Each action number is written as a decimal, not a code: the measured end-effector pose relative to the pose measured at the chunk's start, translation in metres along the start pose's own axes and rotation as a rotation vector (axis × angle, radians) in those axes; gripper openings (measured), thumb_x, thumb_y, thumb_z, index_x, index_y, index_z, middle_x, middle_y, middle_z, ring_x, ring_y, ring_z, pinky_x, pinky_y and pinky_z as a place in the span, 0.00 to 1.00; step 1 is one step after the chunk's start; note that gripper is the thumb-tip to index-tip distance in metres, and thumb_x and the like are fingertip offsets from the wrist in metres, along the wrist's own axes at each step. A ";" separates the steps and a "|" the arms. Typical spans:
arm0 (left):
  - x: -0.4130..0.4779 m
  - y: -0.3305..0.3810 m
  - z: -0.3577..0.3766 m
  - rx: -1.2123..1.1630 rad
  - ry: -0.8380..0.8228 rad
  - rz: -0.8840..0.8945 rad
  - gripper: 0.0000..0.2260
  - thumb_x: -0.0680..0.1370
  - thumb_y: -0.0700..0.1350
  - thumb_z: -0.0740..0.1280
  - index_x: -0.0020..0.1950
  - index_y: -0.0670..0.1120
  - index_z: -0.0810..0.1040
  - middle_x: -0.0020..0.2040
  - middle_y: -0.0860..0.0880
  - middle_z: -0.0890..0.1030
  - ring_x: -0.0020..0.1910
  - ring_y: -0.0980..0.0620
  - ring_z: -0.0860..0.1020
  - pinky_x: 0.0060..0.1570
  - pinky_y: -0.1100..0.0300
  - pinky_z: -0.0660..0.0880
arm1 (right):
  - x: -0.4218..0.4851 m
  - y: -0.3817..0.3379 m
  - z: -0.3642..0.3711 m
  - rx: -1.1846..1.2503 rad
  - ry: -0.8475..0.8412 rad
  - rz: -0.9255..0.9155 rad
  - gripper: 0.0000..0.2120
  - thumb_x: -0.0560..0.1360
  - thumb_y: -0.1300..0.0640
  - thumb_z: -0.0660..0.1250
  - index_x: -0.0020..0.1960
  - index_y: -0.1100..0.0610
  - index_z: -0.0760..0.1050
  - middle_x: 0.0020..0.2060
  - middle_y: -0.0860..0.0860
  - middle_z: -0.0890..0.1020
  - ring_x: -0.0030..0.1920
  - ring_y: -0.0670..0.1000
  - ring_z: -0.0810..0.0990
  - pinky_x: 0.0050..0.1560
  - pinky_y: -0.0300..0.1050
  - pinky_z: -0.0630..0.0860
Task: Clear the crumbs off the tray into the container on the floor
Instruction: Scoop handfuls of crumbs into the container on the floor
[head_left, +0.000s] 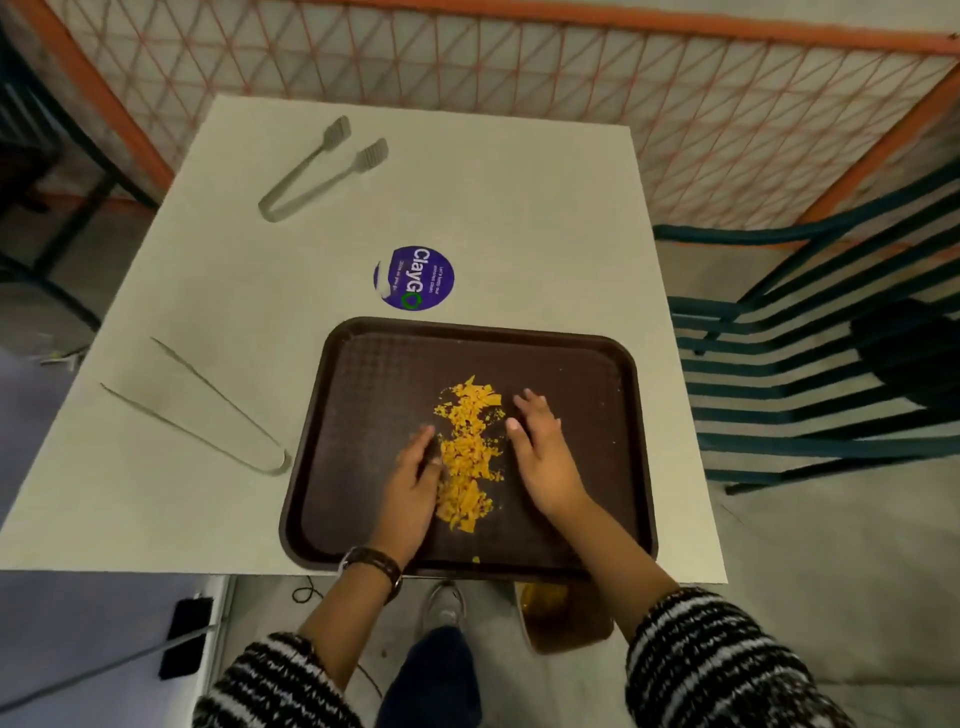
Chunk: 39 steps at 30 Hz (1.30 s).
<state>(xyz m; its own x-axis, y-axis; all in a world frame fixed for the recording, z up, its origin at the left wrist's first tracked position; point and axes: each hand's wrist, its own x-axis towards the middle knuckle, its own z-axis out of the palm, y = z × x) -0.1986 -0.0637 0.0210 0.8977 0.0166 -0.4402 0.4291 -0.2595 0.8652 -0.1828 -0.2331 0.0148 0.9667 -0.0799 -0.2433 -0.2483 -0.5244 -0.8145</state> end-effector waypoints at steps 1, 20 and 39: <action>0.008 0.000 -0.002 0.010 0.002 0.014 0.18 0.80 0.43 0.59 0.70 0.55 0.68 0.68 0.44 0.71 0.66 0.45 0.72 0.67 0.45 0.67 | 0.011 0.001 0.001 -0.048 -0.017 -0.029 0.24 0.81 0.49 0.53 0.74 0.56 0.60 0.76 0.51 0.58 0.77 0.48 0.48 0.74 0.46 0.40; 0.056 0.001 -0.015 0.288 -0.088 0.241 0.21 0.81 0.44 0.55 0.74 0.49 0.59 0.76 0.52 0.58 0.75 0.57 0.53 0.74 0.59 0.48 | 0.006 0.000 0.013 -0.095 -0.435 -0.428 0.24 0.80 0.48 0.51 0.69 0.61 0.69 0.68 0.55 0.73 0.71 0.45 0.65 0.75 0.38 0.54; 0.054 -0.006 -0.039 0.601 -0.007 0.293 0.25 0.81 0.51 0.50 0.76 0.46 0.49 0.77 0.51 0.46 0.76 0.55 0.42 0.73 0.58 0.39 | -0.013 -0.007 0.012 0.009 -0.310 -0.106 0.25 0.81 0.48 0.53 0.76 0.50 0.53 0.75 0.44 0.56 0.73 0.44 0.45 0.72 0.40 0.48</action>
<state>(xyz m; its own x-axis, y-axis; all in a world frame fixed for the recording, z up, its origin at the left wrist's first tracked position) -0.1486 -0.0235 0.0018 0.9671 -0.1420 -0.2110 0.0358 -0.7452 0.6659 -0.1939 -0.2178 0.0173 0.9225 0.2376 -0.3043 -0.1490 -0.5080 -0.8484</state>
